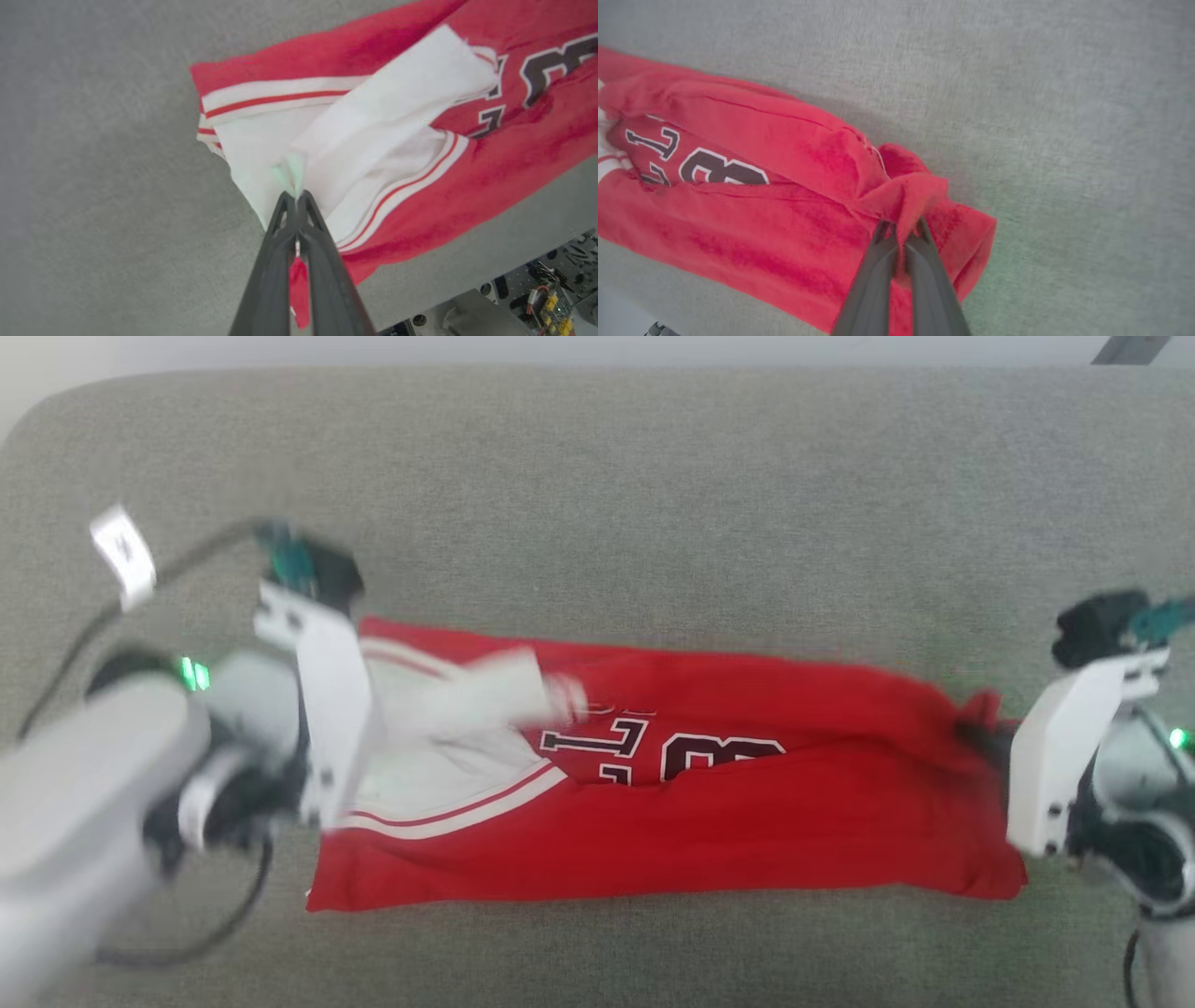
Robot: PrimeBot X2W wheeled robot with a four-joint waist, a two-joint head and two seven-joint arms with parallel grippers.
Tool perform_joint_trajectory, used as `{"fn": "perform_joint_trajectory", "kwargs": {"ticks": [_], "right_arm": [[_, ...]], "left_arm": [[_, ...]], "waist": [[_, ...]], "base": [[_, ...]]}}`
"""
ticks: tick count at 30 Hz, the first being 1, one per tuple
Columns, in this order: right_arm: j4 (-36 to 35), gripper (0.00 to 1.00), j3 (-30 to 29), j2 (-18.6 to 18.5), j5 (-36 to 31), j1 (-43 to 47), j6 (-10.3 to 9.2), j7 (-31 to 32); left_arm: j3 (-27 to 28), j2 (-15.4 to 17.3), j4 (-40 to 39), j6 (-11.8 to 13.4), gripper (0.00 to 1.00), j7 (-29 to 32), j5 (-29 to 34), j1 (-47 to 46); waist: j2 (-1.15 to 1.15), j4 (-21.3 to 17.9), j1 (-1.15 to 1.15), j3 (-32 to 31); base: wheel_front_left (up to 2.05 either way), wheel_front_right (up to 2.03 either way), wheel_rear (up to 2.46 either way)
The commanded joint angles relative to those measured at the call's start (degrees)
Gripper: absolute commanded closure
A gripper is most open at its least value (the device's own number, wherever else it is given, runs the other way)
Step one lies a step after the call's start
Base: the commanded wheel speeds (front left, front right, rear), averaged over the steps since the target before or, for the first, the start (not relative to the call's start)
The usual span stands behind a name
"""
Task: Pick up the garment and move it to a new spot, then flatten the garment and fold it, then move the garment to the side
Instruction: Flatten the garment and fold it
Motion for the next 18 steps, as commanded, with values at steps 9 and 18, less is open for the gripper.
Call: {"fn": "perform_joint_trajectory", "kwargs": {"ticks": [9,18], "right_arm": [[3.0,1.00,-1.6,4.4,-2.1,4.1,0.02,-0.9],[7.2,0.00,0.8,3.4,-1.3,3.3,0.02,-5.2]], "left_arm": [[-0.9,1.9,-3.6,4.4,1.00,-3.2,-3.8,10.2],[1.2,-0.3,2.6,2.4,0.00,-10.1,-4.9,13.2]], "waist": [[0.00,-0.1,0.00,-0.1],[0.00,0.0,0.00,-4.2]], "base": [[0.00,0.00,0.00],[0.00,0.00,0.00]]}}
